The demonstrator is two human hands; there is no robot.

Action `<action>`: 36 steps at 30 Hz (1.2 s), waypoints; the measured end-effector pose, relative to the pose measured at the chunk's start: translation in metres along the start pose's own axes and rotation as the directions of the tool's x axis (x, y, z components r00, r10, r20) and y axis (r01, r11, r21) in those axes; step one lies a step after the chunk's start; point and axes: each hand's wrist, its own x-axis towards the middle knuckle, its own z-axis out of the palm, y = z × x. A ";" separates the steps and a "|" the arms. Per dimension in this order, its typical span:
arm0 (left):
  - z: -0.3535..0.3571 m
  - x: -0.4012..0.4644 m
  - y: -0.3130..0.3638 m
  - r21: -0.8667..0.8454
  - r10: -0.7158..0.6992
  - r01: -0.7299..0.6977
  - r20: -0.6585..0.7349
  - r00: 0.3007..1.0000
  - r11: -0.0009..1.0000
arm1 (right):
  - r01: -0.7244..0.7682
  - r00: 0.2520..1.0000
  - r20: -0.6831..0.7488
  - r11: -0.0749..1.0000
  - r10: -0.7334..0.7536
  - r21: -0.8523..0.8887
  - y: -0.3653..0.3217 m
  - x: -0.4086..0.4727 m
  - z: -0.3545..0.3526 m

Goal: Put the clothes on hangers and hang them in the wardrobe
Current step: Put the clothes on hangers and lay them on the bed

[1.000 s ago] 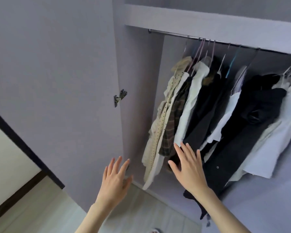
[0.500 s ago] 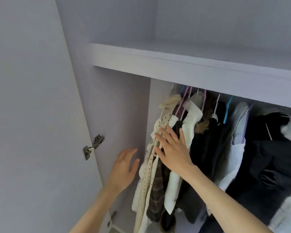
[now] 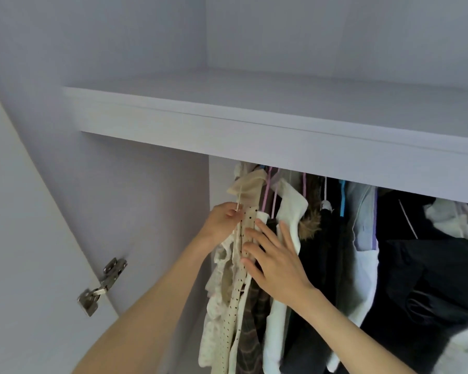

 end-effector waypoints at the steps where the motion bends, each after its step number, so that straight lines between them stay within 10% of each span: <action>1: 0.000 0.004 0.001 -0.019 0.019 -0.019 -0.027 0.999 1.000 | 0.007 1.000 -0.008 1.000 -0.007 0.002 0.002 0.000 0.000; 9: -0.020 0.006 -0.008 0.152 0.252 -0.213 -0.318 0.914 0.965 | -0.239 0.961 -0.051 0.912 0.270 0.333 0.000 0.064 -0.031; 13: -0.032 -0.015 -0.010 0.291 0.373 -0.281 -0.336 0.865 0.914 | -0.658 0.740 0.480 0.358 0.471 0.663 -0.009 0.127 -0.046; 16: -0.024 -0.047 -0.030 0.356 0.419 -0.302 -0.321 0.849 0.885 | -0.641 0.644 0.609 -0.108 0.462 0.760 -0.026 0.149 -0.038; 19: -0.026 -0.068 -0.052 0.385 0.401 -0.278 -0.292 0.868 0.880 | -0.632 0.563 0.678 -0.282 0.473 0.722 -0.047 0.146 -0.026; 23: -0.048 -0.092 -0.068 0.443 0.385 -0.312 -0.085 0.919 0.841 | -0.732 0.543 0.728 -0.189 0.419 0.655 -0.068 0.124 -0.009; 29: -0.100 -0.114 -0.095 0.427 0.294 -0.182 -0.212 0.932 0.886 | -0.816 0.551 0.746 0.051 0.373 0.576 -0.085 0.072 -0.016; 36: -0.100 -0.127 -0.102 0.692 0.292 -0.189 -0.032 0.956 0.697 | -0.711 0.701 0.532 0.416 0.474 0.567 -0.083 0.024 -0.043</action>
